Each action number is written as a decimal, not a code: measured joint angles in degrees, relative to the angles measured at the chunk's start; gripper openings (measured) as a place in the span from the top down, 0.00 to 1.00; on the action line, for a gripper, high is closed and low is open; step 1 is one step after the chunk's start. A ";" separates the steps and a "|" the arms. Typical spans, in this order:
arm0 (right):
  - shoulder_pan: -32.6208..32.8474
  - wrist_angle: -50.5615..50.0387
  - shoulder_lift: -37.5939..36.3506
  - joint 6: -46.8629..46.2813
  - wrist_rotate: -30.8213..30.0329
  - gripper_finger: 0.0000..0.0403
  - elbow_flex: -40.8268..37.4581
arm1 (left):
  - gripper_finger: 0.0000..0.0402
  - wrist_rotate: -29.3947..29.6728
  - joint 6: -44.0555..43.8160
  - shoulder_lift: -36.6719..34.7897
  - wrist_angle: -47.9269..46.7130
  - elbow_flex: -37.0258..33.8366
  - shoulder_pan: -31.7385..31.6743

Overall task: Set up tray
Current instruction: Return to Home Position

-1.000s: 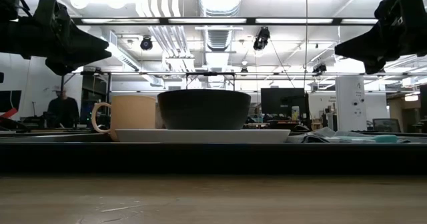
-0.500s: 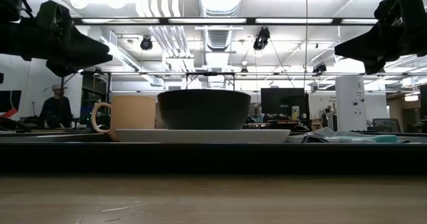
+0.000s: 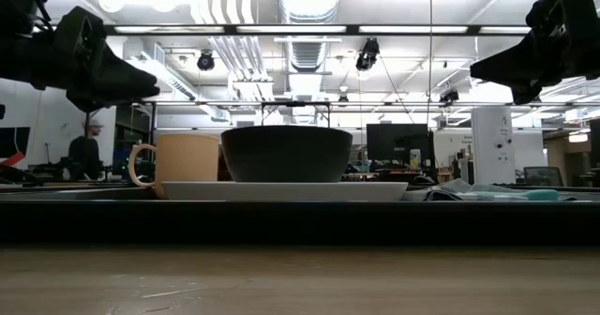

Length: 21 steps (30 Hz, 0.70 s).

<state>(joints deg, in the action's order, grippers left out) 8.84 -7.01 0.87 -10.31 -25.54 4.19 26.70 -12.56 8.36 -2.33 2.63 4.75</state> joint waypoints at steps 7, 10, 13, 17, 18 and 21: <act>0.00 0.01 0.01 -0.02 0.00 0.88 0.00 | 0.67 0.00 0.00 2.12 0.00 -0.02 0.00; 0.00 -0.01 0.01 -0.02 0.00 0.88 0.00 | 0.67 0.00 0.00 3.06 0.00 -0.02 0.00; 0.00 -0.01 0.01 -0.01 0.00 0.88 0.00 | 0.67 0.00 0.00 3.95 0.02 -0.02 0.00; 0.00 -0.01 0.01 0.00 0.00 0.88 0.00 | 0.67 0.00 0.00 5.15 0.02 -0.02 0.00; 0.00 0.00 0.01 0.00 0.00 0.88 0.00 | 0.67 0.01 0.00 5.47 0.02 -0.02 0.00; 0.02 -0.01 0.01 -0.02 0.00 0.88 0.00 | 0.67 0.01 0.00 6.39 0.02 -0.02 0.00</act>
<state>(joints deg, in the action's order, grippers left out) 8.86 -7.03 0.89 -10.33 -25.54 4.19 26.70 -12.56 14.75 -2.31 2.61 4.75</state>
